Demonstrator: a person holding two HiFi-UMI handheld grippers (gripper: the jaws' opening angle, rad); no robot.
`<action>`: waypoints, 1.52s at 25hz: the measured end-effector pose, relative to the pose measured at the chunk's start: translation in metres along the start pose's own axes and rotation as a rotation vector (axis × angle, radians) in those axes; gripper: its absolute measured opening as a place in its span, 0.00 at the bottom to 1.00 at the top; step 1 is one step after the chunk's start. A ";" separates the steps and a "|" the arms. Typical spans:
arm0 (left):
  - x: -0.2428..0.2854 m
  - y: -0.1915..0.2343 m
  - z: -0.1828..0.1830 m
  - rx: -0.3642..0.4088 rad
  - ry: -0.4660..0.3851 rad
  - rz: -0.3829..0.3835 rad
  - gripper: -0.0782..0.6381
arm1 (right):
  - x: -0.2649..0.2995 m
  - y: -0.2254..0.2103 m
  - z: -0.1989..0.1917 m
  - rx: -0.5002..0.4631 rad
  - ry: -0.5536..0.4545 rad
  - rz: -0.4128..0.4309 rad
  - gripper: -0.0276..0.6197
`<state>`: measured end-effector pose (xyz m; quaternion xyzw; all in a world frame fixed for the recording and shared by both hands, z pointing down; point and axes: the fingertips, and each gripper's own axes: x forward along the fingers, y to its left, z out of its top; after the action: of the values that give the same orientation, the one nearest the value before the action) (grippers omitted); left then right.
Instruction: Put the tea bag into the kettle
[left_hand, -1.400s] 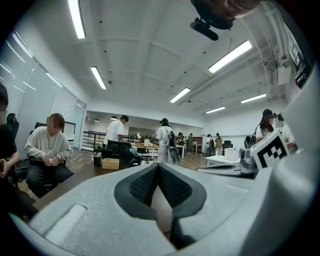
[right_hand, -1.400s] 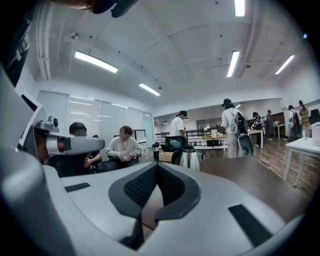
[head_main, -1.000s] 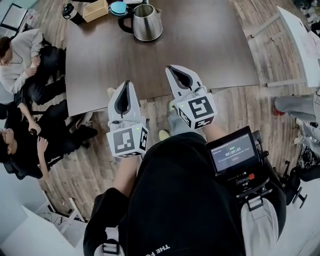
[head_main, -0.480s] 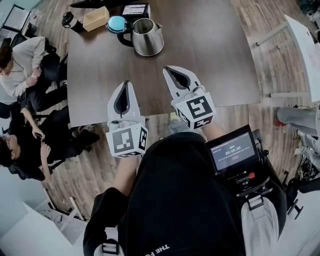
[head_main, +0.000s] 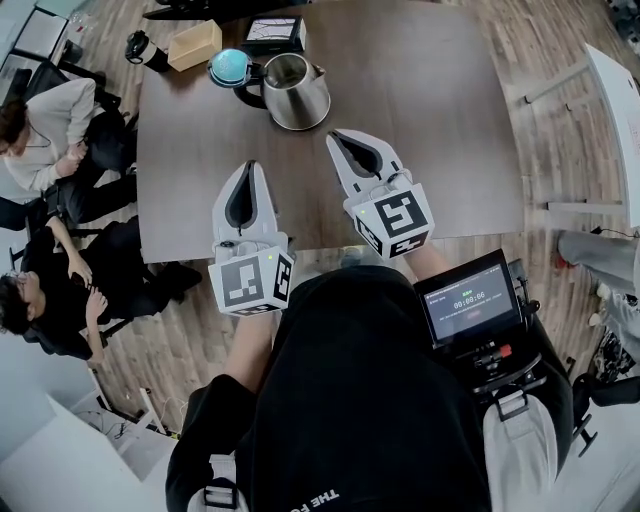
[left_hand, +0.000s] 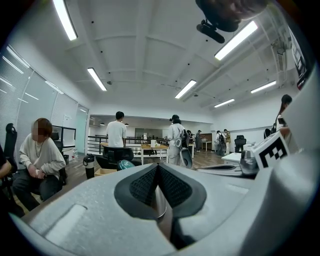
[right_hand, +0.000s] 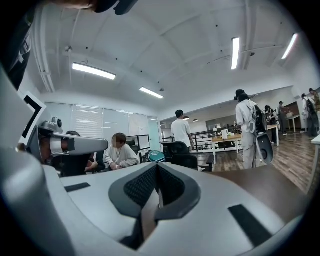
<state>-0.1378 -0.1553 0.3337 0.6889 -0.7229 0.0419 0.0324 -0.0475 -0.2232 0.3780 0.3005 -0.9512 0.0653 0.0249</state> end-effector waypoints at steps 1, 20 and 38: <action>0.002 0.000 0.000 0.001 0.000 0.001 0.11 | 0.002 -0.003 0.000 0.003 0.000 -0.001 0.05; 0.024 0.084 -0.010 -0.028 0.022 -0.023 0.11 | 0.074 0.018 -0.002 -0.010 0.036 -0.032 0.05; 0.004 0.148 -0.035 -0.037 0.092 -0.029 0.11 | 0.106 0.052 0.002 -0.047 0.071 0.015 0.05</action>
<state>-0.2867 -0.1486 0.3663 0.6958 -0.7114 0.0596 0.0789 -0.1640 -0.2414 0.3794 0.2903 -0.9532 0.0539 0.0653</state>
